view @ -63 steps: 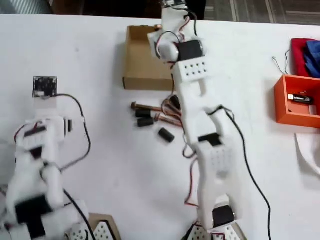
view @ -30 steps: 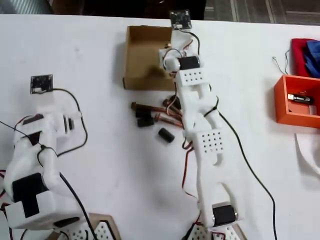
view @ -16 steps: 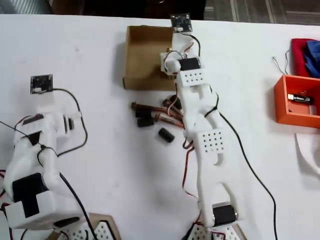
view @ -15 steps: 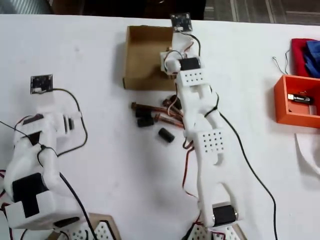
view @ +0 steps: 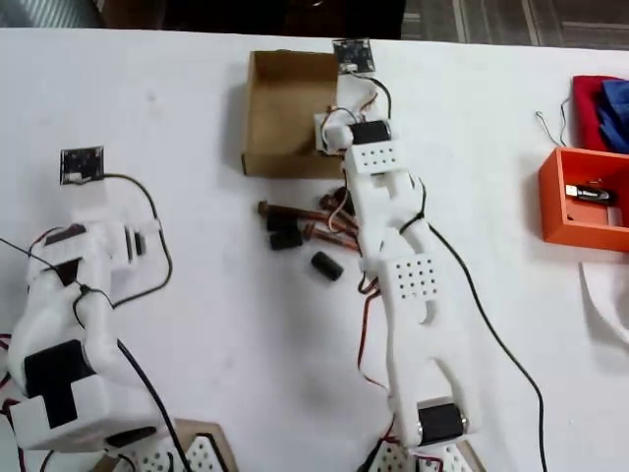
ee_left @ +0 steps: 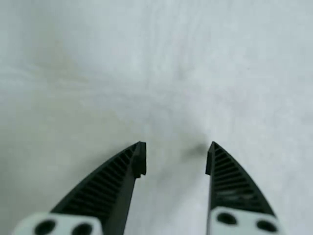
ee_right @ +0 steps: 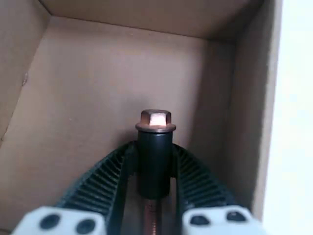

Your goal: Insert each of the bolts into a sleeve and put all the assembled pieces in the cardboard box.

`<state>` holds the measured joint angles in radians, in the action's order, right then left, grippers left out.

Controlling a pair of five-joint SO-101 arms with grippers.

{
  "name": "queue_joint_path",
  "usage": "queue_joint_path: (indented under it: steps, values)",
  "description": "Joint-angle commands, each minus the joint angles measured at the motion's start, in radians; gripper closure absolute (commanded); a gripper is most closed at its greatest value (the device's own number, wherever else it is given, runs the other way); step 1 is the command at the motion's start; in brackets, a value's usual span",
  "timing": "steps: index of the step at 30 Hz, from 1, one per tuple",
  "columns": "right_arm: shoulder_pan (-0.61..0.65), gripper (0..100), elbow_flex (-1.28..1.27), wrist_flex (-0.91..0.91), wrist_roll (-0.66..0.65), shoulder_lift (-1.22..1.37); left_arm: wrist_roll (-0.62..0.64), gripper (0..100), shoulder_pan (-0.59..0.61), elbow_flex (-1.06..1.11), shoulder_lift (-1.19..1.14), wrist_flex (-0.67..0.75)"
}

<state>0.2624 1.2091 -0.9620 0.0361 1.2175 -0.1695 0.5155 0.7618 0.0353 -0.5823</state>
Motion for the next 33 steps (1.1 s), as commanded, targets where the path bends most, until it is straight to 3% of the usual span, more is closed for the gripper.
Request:
queue_joint_path:
  steps: [1,15,19,27,33]
  values:
    - [-0.012,97.6,0.020,0.033,0.040,-0.021,0.006,78,0.006,-0.042,0.003,-0.005]
    - [-0.010,97.0,0.011,0.028,0.041,-0.021,0.005,78,0.006,-0.042,0.003,-0.005]
    - [-0.005,90.0,0.011,0.005,0.041,-0.021,0.005,78,0.006,-0.042,0.003,-0.005]
    - [-0.022,89.4,0.021,0.010,0.041,-0.030,0.005,78,0.006,-0.042,0.003,-0.005]
    - [-0.021,89.4,0.140,-0.047,0.038,-0.056,0.005,78,0.006,-0.042,0.003,-0.003]
